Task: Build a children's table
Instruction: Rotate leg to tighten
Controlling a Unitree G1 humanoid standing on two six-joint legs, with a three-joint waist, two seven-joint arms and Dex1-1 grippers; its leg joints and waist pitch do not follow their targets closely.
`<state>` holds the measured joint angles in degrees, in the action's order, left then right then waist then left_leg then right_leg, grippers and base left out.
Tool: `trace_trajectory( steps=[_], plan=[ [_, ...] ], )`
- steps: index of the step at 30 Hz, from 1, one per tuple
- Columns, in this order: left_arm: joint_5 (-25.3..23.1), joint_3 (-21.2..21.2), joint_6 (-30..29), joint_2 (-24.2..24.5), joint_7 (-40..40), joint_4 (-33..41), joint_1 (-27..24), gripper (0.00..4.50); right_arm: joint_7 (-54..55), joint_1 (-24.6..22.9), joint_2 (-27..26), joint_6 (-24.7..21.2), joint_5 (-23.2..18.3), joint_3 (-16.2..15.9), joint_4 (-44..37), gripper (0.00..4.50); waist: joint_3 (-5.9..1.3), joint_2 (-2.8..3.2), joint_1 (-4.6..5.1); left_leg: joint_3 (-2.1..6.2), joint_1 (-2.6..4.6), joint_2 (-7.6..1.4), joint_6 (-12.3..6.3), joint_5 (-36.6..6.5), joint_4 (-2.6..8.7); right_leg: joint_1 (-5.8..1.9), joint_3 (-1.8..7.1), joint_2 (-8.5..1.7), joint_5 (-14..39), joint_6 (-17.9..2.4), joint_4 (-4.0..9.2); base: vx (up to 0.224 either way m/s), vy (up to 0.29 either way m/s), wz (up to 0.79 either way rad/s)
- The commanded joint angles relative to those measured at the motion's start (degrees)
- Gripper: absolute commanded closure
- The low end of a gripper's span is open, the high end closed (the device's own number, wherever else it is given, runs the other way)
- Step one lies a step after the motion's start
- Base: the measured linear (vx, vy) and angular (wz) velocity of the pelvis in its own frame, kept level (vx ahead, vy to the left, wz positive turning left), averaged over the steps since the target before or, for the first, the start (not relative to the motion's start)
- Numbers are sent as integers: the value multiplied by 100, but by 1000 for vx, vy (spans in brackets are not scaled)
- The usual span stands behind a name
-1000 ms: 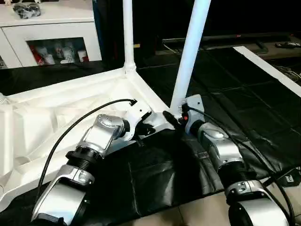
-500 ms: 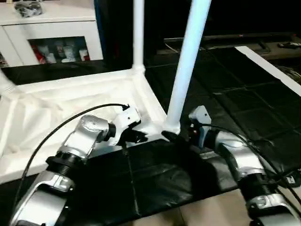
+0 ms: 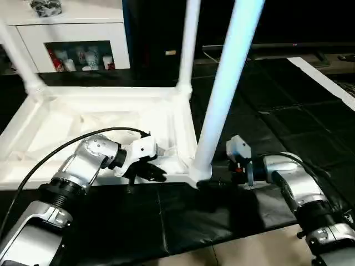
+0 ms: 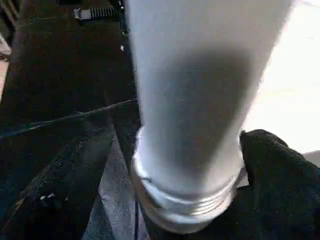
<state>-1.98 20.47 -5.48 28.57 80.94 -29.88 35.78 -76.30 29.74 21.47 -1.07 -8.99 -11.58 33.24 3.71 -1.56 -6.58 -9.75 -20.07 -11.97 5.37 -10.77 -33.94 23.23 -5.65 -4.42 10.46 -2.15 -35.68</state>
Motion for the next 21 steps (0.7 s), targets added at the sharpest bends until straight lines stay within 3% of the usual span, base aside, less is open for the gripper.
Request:
trace_trajectory(
  steps=[1,4,15,21],
  plan=[
    [-1,215,169,-5,297,227,60,450,-155,107,51,13,-9,25,63,44,-419,-16,29,-8,-2,-159,-344,-830,370,-334,342,-407,1373,-1036,443,0,0,0],
    [-15,258,215,7,348,236,69,450,-335,119,73,-34,-70,-11,64,67,-431,-25,16,-11,-12,-158,-367,-747,362,-345,343,-404,1188,-1069,418,0,0,0],
    [-38,298,336,-12,413,125,114,450,-529,141,15,112,-117,-60,218,162,-435,-16,9,-11,-10,-153,-344,-765,358,-345,338,-401,1258,-1056,426,0,0,0],
    [-64,302,373,0,390,76,117,450,-571,97,-23,137,-100,-55,199,179,-435,-11,9,-9,-12,-154,-341,-771,359,-347,335,-400,1257,-1059,427,0,0,0]
  ],
)
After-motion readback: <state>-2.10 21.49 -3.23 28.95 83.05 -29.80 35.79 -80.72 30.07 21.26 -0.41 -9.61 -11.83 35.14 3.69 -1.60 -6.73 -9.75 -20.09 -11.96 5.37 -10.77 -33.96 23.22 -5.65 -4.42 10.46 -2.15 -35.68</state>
